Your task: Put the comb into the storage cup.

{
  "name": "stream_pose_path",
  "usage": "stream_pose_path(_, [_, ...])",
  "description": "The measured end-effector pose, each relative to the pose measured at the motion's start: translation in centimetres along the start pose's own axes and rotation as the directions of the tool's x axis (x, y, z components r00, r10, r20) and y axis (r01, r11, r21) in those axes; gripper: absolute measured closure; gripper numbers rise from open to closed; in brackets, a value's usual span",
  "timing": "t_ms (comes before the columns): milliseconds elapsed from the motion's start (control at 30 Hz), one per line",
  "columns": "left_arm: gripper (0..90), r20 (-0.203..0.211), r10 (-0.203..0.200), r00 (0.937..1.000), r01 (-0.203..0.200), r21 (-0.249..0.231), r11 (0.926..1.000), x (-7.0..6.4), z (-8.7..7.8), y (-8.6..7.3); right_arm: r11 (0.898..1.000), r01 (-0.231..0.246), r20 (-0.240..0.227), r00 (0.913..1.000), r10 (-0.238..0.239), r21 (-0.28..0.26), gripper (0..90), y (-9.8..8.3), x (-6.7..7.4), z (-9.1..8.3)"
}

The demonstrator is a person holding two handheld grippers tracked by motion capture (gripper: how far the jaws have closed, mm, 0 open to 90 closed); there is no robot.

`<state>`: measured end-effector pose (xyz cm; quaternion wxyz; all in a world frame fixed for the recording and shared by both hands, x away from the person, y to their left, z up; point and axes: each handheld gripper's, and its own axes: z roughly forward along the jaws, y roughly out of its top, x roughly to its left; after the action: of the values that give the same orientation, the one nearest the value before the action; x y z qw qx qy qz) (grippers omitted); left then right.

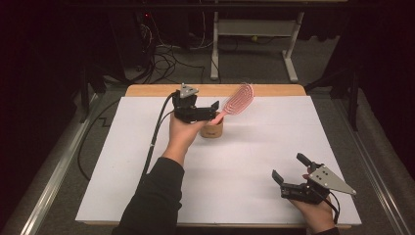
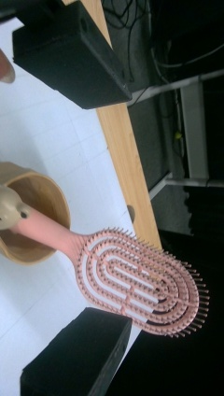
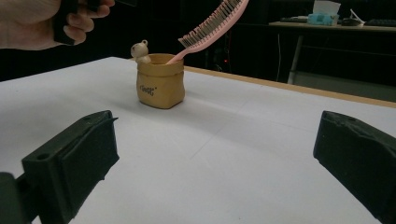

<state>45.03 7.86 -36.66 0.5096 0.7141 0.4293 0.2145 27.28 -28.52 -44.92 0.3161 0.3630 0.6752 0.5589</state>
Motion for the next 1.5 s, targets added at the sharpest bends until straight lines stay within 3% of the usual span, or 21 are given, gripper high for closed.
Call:
stream_pose_path(300, [0.0,0.018,0.03,0.9994,-0.03,0.007,0.9995,0.7,-2.6,-1.5,1.0,0.01,0.003,0.9999,-0.01,0.006,0.3,0.0,0.0,0.1])
stream_pose_path(533, [0.0,0.014,0.052,0.9985,-0.052,-0.018,0.9985,1.4,-5.1,-2.9,1.0,0.015,0.005,0.9999,-0.015,0.011,0.3,0.0,0.2,0.1])
stream_pose_path(600, [0.0,0.016,0.039,0.9991,-0.039,-0.03,0.9988,1.8,-5.7,-3.4,1.0,0.016,0.006,0.9998,-0.017,0.015,0.3,-0.1,0.2,0.1])
stream_pose_path(733, [0.0,0.042,-0.007,0.9991,0.009,-0.046,0.9989,2.3,-6.7,-4.8,1.0,0.017,0.01,0.9998,-0.017,0.018,0.3,-0.1,0.1,0.1])
stream_pose_path(1100, [0.0,0.045,0.015,0.9989,-0.015,-0.013,0.9998,2.8,-9.3,-9.0,0.999,0.021,0.016,0.9996,-0.021,0.027,0.3,-0.3,0.1,0.2])
stream_pose_path(1233, [0.0,0.019,0.037,0.9991,-0.037,-0.003,0.9993,3.1,-10.4,-10.5,0.999,0.021,0.019,0.9996,-0.022,0.034,0.3,-0.4,0.1,0.2])
stream_pose_path(1500, [0.0,0.04,0.043,0.9983,-0.043,0.011,0.999,3.6,-13.0,-12.8,0.999,0.027,0.021,0.9994,-0.028,0.04,0.3,-0.5,0.2,0.2])
